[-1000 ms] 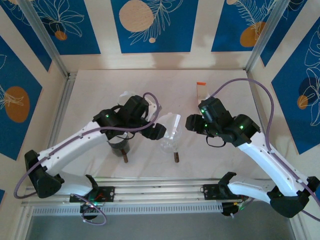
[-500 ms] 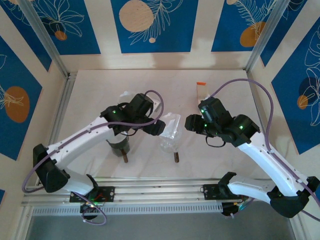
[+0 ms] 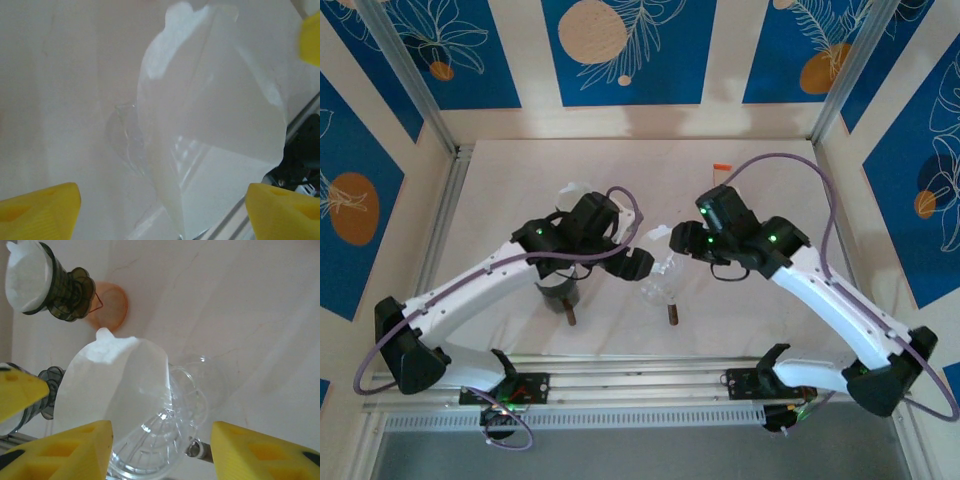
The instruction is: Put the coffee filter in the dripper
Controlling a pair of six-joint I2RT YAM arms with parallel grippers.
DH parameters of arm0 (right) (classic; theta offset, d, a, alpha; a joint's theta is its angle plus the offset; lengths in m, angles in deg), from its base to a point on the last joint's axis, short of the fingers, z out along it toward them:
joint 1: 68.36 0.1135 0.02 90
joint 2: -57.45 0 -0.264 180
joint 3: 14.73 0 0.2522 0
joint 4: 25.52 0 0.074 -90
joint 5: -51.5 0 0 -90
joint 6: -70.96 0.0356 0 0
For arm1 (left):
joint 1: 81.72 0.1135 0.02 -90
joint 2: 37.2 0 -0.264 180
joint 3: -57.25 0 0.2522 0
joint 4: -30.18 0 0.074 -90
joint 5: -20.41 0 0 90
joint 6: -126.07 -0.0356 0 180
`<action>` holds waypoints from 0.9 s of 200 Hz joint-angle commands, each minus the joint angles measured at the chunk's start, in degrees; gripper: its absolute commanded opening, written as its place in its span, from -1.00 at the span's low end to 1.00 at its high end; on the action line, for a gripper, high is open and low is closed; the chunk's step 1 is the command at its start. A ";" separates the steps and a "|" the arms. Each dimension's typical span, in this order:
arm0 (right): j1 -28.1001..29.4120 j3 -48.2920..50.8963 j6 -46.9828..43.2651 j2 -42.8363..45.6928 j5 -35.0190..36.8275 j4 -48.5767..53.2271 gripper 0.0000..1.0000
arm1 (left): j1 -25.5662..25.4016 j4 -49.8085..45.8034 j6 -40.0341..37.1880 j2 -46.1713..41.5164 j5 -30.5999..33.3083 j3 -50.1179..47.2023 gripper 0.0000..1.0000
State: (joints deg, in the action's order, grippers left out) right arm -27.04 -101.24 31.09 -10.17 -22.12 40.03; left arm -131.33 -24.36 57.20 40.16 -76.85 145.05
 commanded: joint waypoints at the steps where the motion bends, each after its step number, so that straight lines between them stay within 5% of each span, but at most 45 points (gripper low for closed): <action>1: 1.67 -2.93 2.11 -2.56 -1.72 -2.45 0.11 | -0.31 1.83 2.07 -1.67 -3.72 -1.45 0.71; 33: 3.38 -4.67 2.29 -6.28 -2.41 -0.53 -0.02 | -0.23 2.54 2.42 -2.39 -2.65 -2.59 0.72; 76: 3.79 -5.03 0.08 -6.75 -1.31 2.45 -0.72 | 1.44 3.28 2.47 -4.32 -1.17 -2.69 0.78; 99: 3.32 -7.93 -3.81 -8.04 -0.56 6.00 -0.93 | 3.95 4.65 2.93 -5.28 -2.24 -3.36 0.83; 180: 4.37 -15.64 -14.62 -15.96 4.94 15.21 -1.00 | 6.09 14.68 7.52 -5.19 -9.46 -7.92 0.94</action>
State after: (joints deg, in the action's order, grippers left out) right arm -23.50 -115.19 20.14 -25.03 -20.83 50.96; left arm -125.60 -14.00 62.62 35.14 -83.19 138.84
